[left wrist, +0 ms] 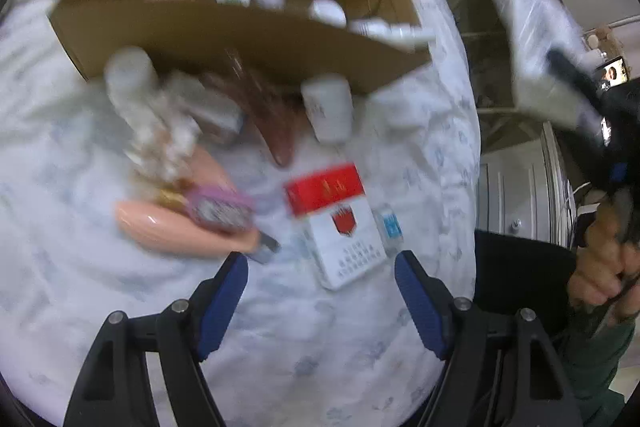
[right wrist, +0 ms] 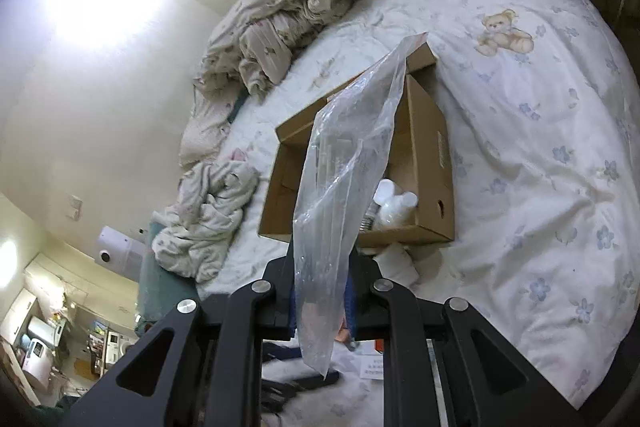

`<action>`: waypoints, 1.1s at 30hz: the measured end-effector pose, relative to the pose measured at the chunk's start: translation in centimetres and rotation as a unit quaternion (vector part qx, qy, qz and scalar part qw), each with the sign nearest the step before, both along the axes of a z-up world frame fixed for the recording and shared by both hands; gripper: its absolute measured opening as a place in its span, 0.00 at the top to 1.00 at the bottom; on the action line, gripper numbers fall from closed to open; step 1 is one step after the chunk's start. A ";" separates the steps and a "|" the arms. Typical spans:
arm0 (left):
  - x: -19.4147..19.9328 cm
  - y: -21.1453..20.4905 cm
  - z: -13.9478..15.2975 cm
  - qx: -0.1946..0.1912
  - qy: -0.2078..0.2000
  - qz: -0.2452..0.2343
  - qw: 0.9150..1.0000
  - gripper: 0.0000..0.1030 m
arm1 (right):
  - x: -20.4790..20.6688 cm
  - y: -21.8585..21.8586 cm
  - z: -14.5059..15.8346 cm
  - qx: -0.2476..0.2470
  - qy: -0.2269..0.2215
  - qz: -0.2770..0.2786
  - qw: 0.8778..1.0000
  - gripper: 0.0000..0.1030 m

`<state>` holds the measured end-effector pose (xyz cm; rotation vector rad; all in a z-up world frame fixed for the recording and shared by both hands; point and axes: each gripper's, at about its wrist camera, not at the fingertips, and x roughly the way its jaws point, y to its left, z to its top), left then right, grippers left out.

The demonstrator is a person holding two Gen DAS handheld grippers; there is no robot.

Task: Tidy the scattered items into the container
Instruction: 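Grasp the red-and-white cigarette pack with the left gripper while the right gripper holds the bag, then carry the cigarette pack and bag into the cardboard box and open both grippers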

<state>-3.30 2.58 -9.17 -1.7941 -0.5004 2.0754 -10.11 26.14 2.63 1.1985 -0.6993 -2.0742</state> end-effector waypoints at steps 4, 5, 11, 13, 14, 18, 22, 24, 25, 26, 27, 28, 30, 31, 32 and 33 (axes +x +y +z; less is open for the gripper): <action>-0.1 2.3 -1.6 -0.016 -0.009 -0.008 1.000 0.26 | -0.2 0.1 0.4 -0.010 -0.002 0.004 1.000 0.82; -0.3 2.8 -1.7 -0.017 -0.009 -0.006 1.000 0.26 | -0.2 0.0 0.4 -0.010 -0.002 0.007 1.000 0.82; -2.6 6.4 -3.3 -0.069 -0.021 -0.007 0.997 0.26 | 0.0 -0.7 0.1 -0.002 -0.002 0.018 1.000 0.82; -3.2 7.0 -4.3 -0.095 -0.037 -0.003 0.995 0.26 | -0.1 -0.8 -0.1 0.003 -0.004 0.018 1.000 0.82; -3.4 7.0 -4.6 -0.090 -0.044 0.001 0.995 0.24 | -0.1 -0.7 -0.2 0.004 -0.006 0.018 1.000 0.82; -3.9 6.5 -4.4 -0.118 -0.026 0.004 0.993 0.36 | -0.3 -0.8 -0.6 0.009 -0.011 0.018 1.000 0.82; -3.5 6.2 -4.2 -0.121 -0.018 -0.013 0.992 0.37 | -0.3 -1.5 -0.6 0.015 -0.007 0.027 0.999 0.82; -3.0 5.9 -3.6 -0.123 -0.012 -0.014 0.992 0.39 | -0.3 -1.8 -0.7 0.016 -0.008 0.031 0.999 0.82; -2.8 5.6 -3.1 -0.117 -0.006 -0.012 0.993 0.39 | -0.3 -1.9 -0.8 0.017 -0.009 0.033 0.999 0.82; -2.6 5.4 -2.6 -0.111 -0.001 -0.010 0.994 0.39 | -0.2 -2.0 -0.9 0.018 -0.009 0.035 0.999 0.82; -2.4 5.0 -2.0 -0.107 0.007 -0.008 0.994 0.40 | -0.2 -2.1 -1.0 0.018 -0.010 0.036 0.999 0.82; -2.2 4.6 -1.4 -0.104 0.013 -0.005 0.994 0.40 | -0.2 -2.2 -1.0 0.019 -0.010 0.038 0.999 0.82; -1.9 3.7 -0.1 -0.100 0.024 0.002 0.995 0.41 | -0.2 -2.3 -1.0 0.017 -0.010 0.040 0.999 0.82; -1.8 3.2 0.6 -0.098 0.033 0.006 0.995 0.41 | -0.3 -2.3 -1.0 0.015 -0.010 0.041 0.999 0.82; -1.8 2.8 1.1 -0.098 0.041 0.009 0.994 0.41 | -0.5 -2.3 -1.0 0.009 -0.010 0.042 0.999 0.82; -1.8 2.3 1.8 -0.100 0.050 0.012 0.994 0.42 | -0.8 -2.3 -0.9 0.004 -0.010 0.043 0.999 0.82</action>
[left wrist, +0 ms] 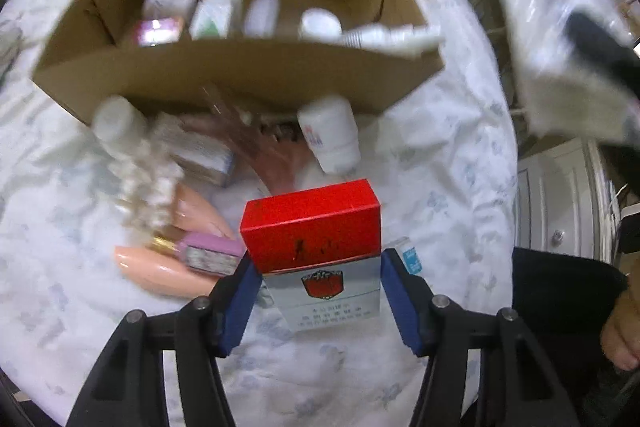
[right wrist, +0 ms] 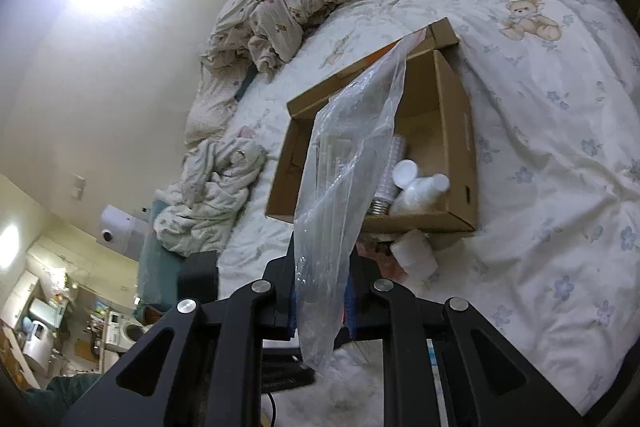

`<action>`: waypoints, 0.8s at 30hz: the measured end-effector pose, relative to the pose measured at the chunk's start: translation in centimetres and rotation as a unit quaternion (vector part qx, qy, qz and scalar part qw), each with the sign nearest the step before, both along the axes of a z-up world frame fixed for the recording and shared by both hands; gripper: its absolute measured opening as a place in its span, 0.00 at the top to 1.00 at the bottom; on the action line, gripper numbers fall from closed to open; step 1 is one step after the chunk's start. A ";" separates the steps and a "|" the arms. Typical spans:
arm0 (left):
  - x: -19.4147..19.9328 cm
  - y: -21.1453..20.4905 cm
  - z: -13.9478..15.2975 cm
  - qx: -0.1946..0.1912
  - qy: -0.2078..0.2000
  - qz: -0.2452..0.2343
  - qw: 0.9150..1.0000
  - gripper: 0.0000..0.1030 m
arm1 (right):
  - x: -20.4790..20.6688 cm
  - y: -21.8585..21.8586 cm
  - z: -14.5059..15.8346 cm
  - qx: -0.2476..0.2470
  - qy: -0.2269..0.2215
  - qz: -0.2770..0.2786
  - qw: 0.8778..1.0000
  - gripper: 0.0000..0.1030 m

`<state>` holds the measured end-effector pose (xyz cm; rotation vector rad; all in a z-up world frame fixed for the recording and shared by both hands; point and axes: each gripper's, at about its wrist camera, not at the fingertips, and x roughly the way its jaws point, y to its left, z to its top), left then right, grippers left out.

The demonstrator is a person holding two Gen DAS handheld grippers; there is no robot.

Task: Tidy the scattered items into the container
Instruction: 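Carry the cigarette pack and bag into the cardboard box and open both grippers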

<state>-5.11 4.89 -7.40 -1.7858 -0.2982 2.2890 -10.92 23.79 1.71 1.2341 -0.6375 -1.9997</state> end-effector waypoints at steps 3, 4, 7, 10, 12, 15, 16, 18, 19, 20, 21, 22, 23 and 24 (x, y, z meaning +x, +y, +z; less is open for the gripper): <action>-1.0 -1.8 1.9 0.004 0.022 0.016 1.000 0.42 | -1.4 -0.1 0.4 -0.006 0.004 -0.003 1.000 0.82; -1.6 -2.3 2.5 0.008 0.031 0.023 0.999 0.42 | -1.8 -0.2 0.5 -0.010 0.004 -0.003 1.000 0.82; -2.8 -3.6 4.8 0.005 0.069 0.036 0.997 0.42 | -2.7 -0.6 0.9 -0.017 0.009 -0.002 1.000 0.82; -4.1 -5.1 7.2 -0.004 0.101 0.049 0.994 0.42 | -4.1 -1.4 1.2 -0.004 0.024 -0.001 1.000 0.82; -5.3 -6.3 8.5 -0.011 0.118 0.063 0.991 0.42 | -5.1 -1.9 1.4 0.011 0.035 -0.002 0.999 0.82; -7.4 -7.6 9.2 -0.027 0.131 0.085 0.987 0.42 | -7.0 -2.9 0.9 0.042 0.045 -0.001 0.998 0.82; -8.1 -8.0 9.3 -0.034 0.134 0.092 0.986 0.42 | -7.6 -3.2 0.7 0.054 0.048 -0.001 0.997 0.82; -9.4 -8.5 9.0 -0.048 0.131 0.102 0.985 0.42 | -8.8 -4.0 -0.1 0.071 0.045 0.002 0.996 0.82; -9.9 -8.7 8.8 -0.051 0.127 0.104 0.985 0.42 | -9.4 -4.4 -0.6 0.077 0.041 0.005 0.996 0.82; -10.3 -8.9 8.5 -0.054 0.124 0.106 0.985 0.42 | -9.9 -4.8 -1.0 0.085 0.036 0.008 0.996 0.82; -10.8 -9.1 8.3 -0.058 0.120 0.108 0.985 0.42 | -10.2 -5.2 -1.5 0.098 0.032 0.012 0.995 0.82; -11.2 -9.4 8.0 -0.067 0.117 0.107 0.985 0.42 | -10.5 -5.6 -2.0 0.105 0.027 0.017 0.994 0.82; -11.9 -9.4 7.4 -0.077 0.113 0.108 0.985 0.42 | -10.8 -6.1 -2.7 0.108 0.018 0.022 0.994 0.82; -12.4 -9.6 6.8 -0.083 0.106 0.110 0.985 0.42 | -11.1 -6.2 -3.3 0.102 0.004 0.025 0.995 0.82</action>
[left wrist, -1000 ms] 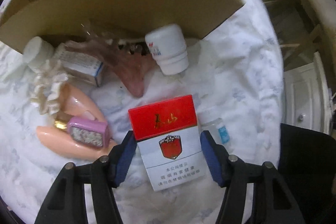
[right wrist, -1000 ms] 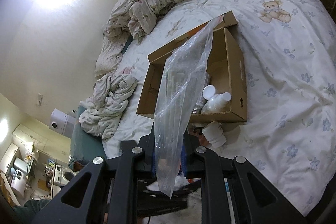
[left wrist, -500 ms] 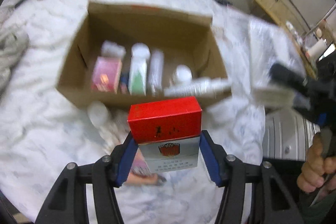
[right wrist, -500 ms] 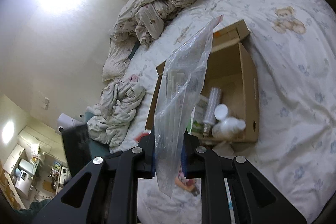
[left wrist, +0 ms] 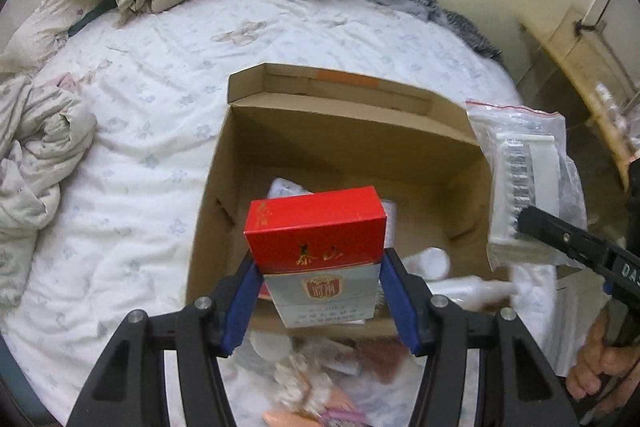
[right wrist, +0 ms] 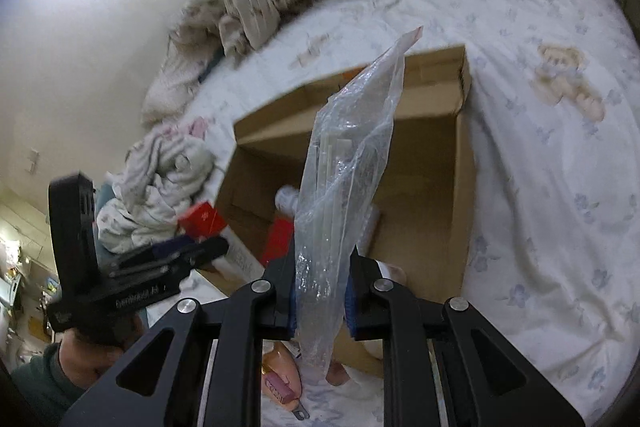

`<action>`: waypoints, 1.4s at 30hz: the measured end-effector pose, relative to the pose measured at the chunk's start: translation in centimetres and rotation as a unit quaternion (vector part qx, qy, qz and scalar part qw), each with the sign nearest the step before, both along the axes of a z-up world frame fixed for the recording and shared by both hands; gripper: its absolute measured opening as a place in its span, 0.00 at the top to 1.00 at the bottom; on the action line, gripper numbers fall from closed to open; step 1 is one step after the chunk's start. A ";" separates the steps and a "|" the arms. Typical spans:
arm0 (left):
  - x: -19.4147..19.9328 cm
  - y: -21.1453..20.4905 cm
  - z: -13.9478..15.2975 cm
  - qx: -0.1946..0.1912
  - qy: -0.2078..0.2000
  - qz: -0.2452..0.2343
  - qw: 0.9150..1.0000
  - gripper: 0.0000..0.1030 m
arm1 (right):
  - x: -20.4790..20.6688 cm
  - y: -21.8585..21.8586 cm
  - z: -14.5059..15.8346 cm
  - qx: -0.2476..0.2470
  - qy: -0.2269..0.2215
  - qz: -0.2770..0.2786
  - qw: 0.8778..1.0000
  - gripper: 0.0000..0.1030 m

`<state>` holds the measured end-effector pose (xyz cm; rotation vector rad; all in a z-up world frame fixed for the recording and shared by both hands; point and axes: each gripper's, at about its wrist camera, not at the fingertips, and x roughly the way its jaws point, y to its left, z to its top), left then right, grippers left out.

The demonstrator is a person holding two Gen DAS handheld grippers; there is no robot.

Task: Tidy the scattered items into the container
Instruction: 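Carry the cigarette pack and bag into the cardboard box and open both grippers, then grasp the white scrunchie with the left gripper while the right gripper grasps the white round jar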

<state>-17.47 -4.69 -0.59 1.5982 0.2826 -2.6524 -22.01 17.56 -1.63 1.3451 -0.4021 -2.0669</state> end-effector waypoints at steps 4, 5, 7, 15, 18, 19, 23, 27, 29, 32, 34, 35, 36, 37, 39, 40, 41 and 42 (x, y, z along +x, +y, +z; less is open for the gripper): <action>-1.9 -1.7 -1.6 0.004 -0.025 0.025 0.999 0.43 | -0.7 -0.2 -3.2 -0.047 -0.075 0.009 0.996 0.82; -2.2 -2.0 -2.0 0.008 -0.029 0.033 0.999 0.43 | -0.8 -0.3 -3.6 -0.041 -0.083 0.012 0.996 0.81; -2.9 -2.8 -2.9 0.024 -0.044 0.051 0.997 0.43 | -0.7 -0.7 -3.9 -0.021 -0.085 0.017 0.996 0.80; -3.7 -2.5 -4.0 0.019 -0.062 0.047 0.997 0.43 | -0.6 -1.4 -3.6 0.016 -0.078 0.022 0.997 0.72; -3.7 -2.4 -3.9 0.026 -0.068 0.044 0.996 0.36 | -0.5 -0.8 -2.5 0.029 -0.057 0.008 0.998 0.52; -3.5 -2.7 -3.8 0.033 -0.072 0.048 0.996 0.33 | -0.4 -0.6 -1.8 0.032 -0.045 0.003 0.998 0.50; -2.1 -3.9 -2.3 0.056 -0.057 0.061 0.995 0.28 | 0.5 0.7 0.9 0.018 -0.003 -0.006 1.000 0.50; 1.0 -4.2 -0.1 0.057 -0.024 0.048 0.997 0.28 | 2.6 1.4 2.8 -0.004 0.012 0.019 1.000 0.50; 3.2 -4.0 0.4 0.055 -0.014 0.034 0.998 0.26 | 3.8 1.1 3.0 -0.013 0.005 0.041 0.999 0.50; 5.6 -3.6 -0.1 0.054 -0.023 0.014 0.998 0.26 | 6.0 0.5 2.9 -0.018 -0.009 0.081 0.996 0.50; 6.8 -3.1 -1.0 0.052 -0.033 -0.002 0.998 0.26 | 7.5 -0.4 2.6 -0.014 -0.018 0.120 0.992 0.50; 7.4 -2.8 -1.5 0.049 -0.038 -0.008 0.998 0.26 | 8.0 -0.9 2.4 -0.009 -0.019 0.133 0.991 0.50; 7.9 -2.6 -2.0 0.046 -0.043 -0.015 0.998 0.26 | 8.5 -1.2 2.0 0.003 -0.019 0.142 0.990 0.50; 8.1 -2.4 -2.6 0.046 -0.048 -0.021 0.998 0.26 | 9.0 -1.4 1.6 0.020 -0.019 0.148 0.989 0.50; 8.6 -2.2 -3.9 0.050 -0.063 -0.027 0.996 0.26 | 9.4 -1.7 0.3 0.062 -0.023 0.145 0.987 0.50; 8.8 -2.1 -4.7 0.054 -0.072 -0.028 0.996 0.26 | 9.4 -1.9 -0.6 0.088 -0.025 0.143 0.985 0.50; 8.9 -1.9 -5.5 0.055 -0.081 -0.030 0.995 0.26 | 9.5 -2.1 -1.4 0.113 -0.027 0.142 0.983 0.50; 8.9 -1.7 -6.3 0.055 -0.089 -0.031 0.994 0.26 | 9.4 -2.3 -2.2 0.134 -0.028 0.140 0.981 0.50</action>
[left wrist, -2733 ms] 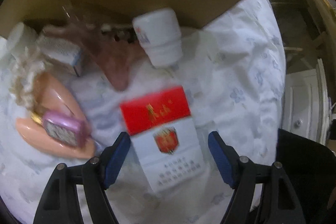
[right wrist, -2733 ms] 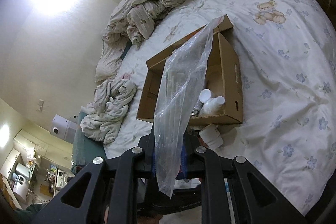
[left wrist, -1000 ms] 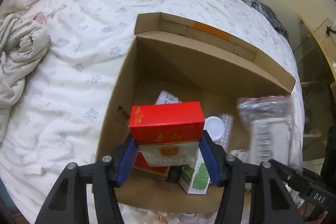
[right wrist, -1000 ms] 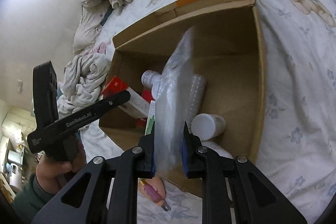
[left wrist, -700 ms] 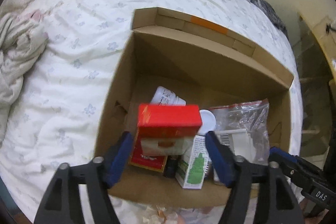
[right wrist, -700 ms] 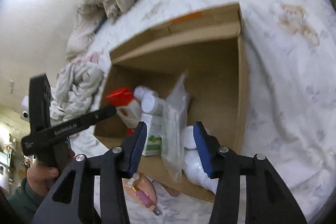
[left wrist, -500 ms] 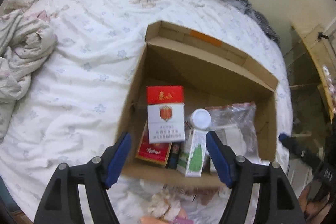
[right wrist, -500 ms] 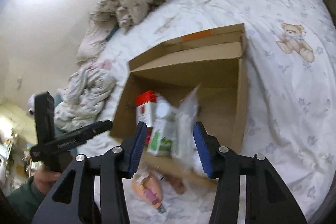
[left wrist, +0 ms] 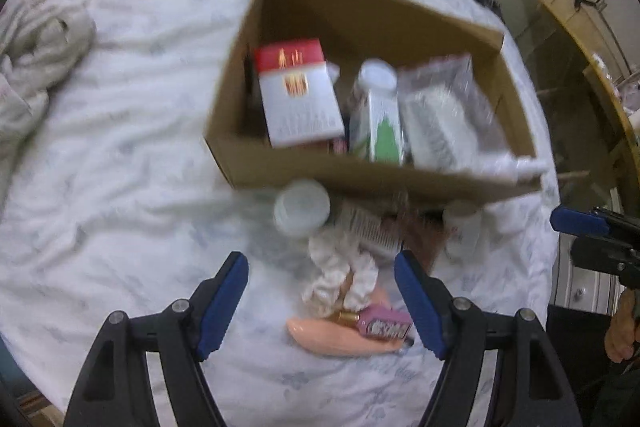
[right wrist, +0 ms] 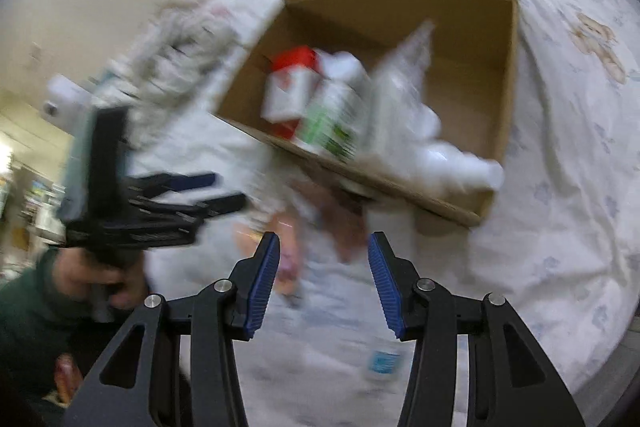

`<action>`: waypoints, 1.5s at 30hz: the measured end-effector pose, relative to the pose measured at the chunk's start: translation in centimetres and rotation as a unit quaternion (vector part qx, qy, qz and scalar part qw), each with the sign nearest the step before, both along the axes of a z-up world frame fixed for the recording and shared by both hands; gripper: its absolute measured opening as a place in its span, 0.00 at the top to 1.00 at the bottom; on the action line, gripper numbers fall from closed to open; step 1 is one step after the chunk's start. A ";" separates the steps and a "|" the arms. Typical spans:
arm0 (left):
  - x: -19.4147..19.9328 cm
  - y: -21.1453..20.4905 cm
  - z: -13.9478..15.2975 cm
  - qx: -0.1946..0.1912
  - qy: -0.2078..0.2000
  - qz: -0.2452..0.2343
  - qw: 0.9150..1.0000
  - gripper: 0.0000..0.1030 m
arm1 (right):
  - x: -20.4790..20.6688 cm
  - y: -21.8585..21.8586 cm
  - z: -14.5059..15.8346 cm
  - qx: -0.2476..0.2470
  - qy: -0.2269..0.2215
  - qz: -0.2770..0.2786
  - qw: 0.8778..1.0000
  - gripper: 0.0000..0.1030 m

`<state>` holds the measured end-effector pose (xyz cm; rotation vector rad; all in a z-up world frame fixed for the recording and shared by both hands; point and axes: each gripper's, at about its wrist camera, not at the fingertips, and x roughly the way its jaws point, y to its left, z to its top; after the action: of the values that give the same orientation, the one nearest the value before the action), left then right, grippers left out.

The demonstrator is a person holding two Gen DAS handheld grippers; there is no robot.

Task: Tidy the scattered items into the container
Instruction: 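Grasp the white scrunchie with the left gripper while the right gripper grasps the white round jar, then lower the scrunchie and jar into the cardboard box and open both grippers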

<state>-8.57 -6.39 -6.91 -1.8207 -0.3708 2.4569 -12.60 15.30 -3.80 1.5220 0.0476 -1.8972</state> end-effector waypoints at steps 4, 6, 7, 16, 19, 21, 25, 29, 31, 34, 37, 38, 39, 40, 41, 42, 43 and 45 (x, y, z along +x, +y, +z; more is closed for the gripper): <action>-0.3 0.5 -2.6 0.005 -0.030 0.012 0.999 0.26 | -0.9 -0.3 -3.0 0.042 -0.011 -0.017 0.999 0.50; -0.6 0.6 -3.3 0.013 -0.038 0.014 0.999 0.26 | -1.3 -0.8 -4.2 0.056 -0.017 -0.016 0.998 0.50; -0.7 0.7 -3.4 0.011 -0.037 0.014 0.999 0.26 | -1.4 -1.0 -4.7 0.063 -0.018 -0.018 0.998 0.50; -0.9 2.3 -4.0 0.005 -0.032 -0.014 0.999 0.43 | -2.8 -2.0 -7.4 0.088 -0.019 -0.026 0.996 0.53; -0.8 2.9 -4.0 0.005 -0.034 -0.027 0.999 0.76 | -3.0 -2.1 -7.8 0.092 -0.018 -0.017 0.995 0.57; -0.6 3.1 -3.5 0.006 -0.026 -0.031 0.999 0.83 | -2.8 -2.1 -7.4 0.091 -0.012 -0.006 0.996 0.57; -0.2 2.9 -1.8 0.019 0.001 -0.029 0.999 0.84 | -2.3 -1.5 -5.5 0.064 -0.007 0.002 0.998 0.57; 0.3 2.7 0.6 0.040 0.039 -0.029 0.998 0.84 | -1.7 -1.0 -2.6 0.012 -0.010 0.012 1.000 0.57; 0.5 2.9 2.1 0.048 0.069 -0.036 0.996 0.84 | -1.3 -0.8 -1.1 -0.022 -0.016 0.023 0.999 0.57; 0.1 2.9 4.2 0.055 0.113 -0.040 0.991 0.84 | -1.0 -0.3 1.3 -0.081 -0.020 0.036 0.996 0.57; 0.4 2.2 7.4 0.055 0.173 -0.032 0.983 0.84 | -1.6 0.7 2.6 -0.105 0.003 0.012 0.994 0.57; 0.2 2.2 8.1 0.049 0.188 -0.031 0.981 0.84 | -2.0 1.1 3.0 -0.110 0.012 0.000 0.994 0.57; 0.0 2.1 8.8 0.041 0.201 -0.029 0.978 0.84 | -2.6 1.3 3.4 -0.113 0.020 -0.013 0.993 0.57; -0.4 2.0 9.2 0.031 0.206 -0.028 0.978 0.84 | -3.4 1.0 3.5 -0.113 0.026 -0.031 0.993 0.57; -1.1 1.8 9.4 0.025 0.201 -0.025 0.979 0.84 | -4.1 0.9 3.6 -0.111 0.033 -0.048 0.992 0.57; -1.8 1.6 9.5 0.021 0.196 -0.021 0.980 0.84 | -4.5 1.0 3.5 -0.104 0.040 -0.063 0.992 0.57; -2.6 1.2 9.5 0.018 0.184 -0.015 0.983 0.84 | -4.9 1.1 3.3 -0.097 0.047 -0.078 0.991 0.57; -4.3 0.9 9.3 0.008 0.161 -0.006 0.987 0.84 | -5.9 1.7 3.1 -0.073 0.066 -0.101 0.990 0.57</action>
<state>-12.84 -5.46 2.39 -1.3778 -0.3536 2.6676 -18.48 16.98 -0.71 1.3435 -0.1880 -2.1097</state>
